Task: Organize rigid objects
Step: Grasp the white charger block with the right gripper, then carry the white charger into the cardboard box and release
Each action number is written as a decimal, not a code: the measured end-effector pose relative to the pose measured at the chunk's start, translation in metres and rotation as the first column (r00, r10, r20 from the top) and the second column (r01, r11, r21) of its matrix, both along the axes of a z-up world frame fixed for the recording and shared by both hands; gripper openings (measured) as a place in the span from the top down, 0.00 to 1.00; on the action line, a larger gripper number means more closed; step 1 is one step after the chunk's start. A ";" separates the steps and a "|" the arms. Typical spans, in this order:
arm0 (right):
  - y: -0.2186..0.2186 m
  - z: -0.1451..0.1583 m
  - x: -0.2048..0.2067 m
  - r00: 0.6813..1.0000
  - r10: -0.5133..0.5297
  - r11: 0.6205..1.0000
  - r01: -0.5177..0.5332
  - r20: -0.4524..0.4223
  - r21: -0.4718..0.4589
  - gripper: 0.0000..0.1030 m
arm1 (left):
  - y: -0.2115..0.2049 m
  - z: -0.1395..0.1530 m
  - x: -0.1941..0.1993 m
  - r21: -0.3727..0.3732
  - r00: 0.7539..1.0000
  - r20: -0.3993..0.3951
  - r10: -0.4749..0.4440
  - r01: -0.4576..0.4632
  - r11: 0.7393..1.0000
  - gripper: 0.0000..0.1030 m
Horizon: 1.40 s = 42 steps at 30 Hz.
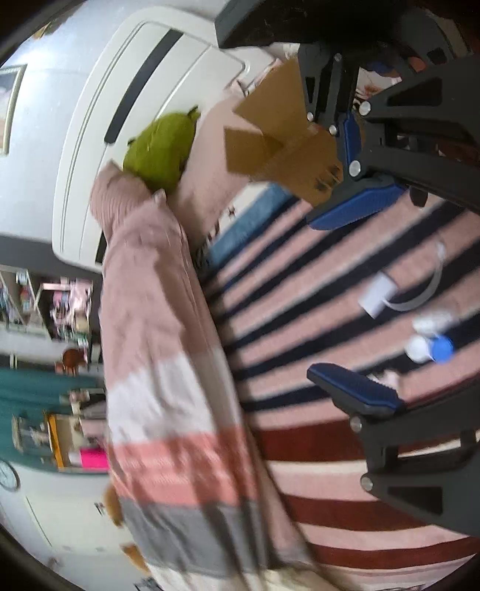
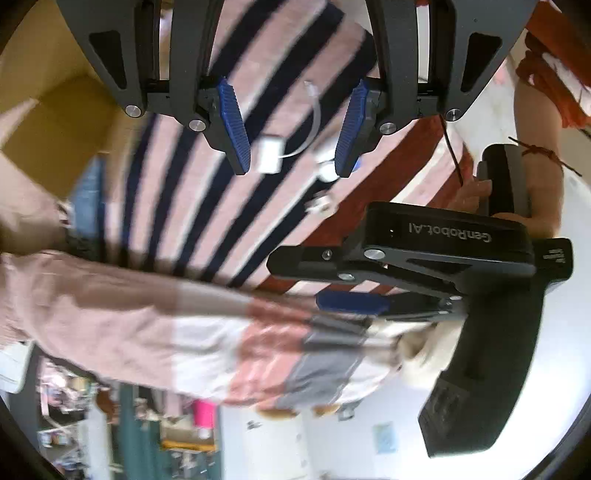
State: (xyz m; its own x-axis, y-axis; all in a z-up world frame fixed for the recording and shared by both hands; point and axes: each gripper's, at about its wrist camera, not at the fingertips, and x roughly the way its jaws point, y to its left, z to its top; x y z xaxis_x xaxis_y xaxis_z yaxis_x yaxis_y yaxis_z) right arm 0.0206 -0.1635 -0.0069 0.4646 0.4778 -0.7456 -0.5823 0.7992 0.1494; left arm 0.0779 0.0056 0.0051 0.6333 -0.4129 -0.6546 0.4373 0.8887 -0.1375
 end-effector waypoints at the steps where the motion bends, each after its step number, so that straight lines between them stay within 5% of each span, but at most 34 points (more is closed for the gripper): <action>1: 0.012 -0.011 0.002 1.000 0.018 1.000 -0.019 -0.020 -0.008 0.58 | 0.010 -0.009 -0.002 -0.007 1.000 -0.010 0.016 -0.016 1.000 0.30; 6: 0.047 -0.080 0.027 0.991 0.016 0.994 -0.030 -0.137 -0.105 0.58 | 0.044 -0.049 -0.011 -0.038 0.995 -0.058 0.079 -0.081 0.996 0.31; 14: 0.054 -0.162 0.070 0.984 -0.094 0.966 0.055 -0.150 -0.251 0.58 | 0.062 -0.085 -0.019 -0.075 0.986 -0.127 0.110 -0.120 0.990 0.30; 16: 0.054 -0.167 0.076 0.985 -0.101 0.968 0.064 -0.142 -0.244 0.78 | 0.063 -0.086 -0.020 -0.078 0.985 -0.131 0.110 -0.121 0.990 0.30; 17: 0.053 -0.167 0.076 0.986 -0.100 0.968 0.066 -0.134 -0.241 0.78 | 0.063 -0.086 -0.019 -0.079 0.985 -0.132 0.107 -0.118 0.990 0.30; 26: 0.055 -0.099 0.040 0.999 -0.005 0.990 -0.002 -0.051 -0.139 0.78 | 0.034 -0.063 -0.013 -0.160 0.991 -0.128 -0.039 0.018 0.987 0.31; 33: 0.043 -0.026 0.017 0.997 0.017 0.999 -0.014 0.073 -0.045 0.78 | -0.002 -0.019 -0.009 -0.234 0.978 -0.089 -0.189 0.164 0.958 0.69; 42: -0.011 0.031 0.014 0.982 -0.087 0.996 0.089 0.168 -0.002 0.78 | -0.071 0.040 0.007 -0.172 0.956 -0.009 -0.294 0.288 0.942 0.72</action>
State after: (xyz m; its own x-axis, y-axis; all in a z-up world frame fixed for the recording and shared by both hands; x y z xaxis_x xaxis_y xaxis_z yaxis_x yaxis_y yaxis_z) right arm 0.0349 -0.1746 0.0242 0.6234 0.4224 -0.6580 -0.5256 0.8494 0.0473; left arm 0.0846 -0.0659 0.0452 0.4479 -0.6809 -0.5794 0.6656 0.6866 -0.2923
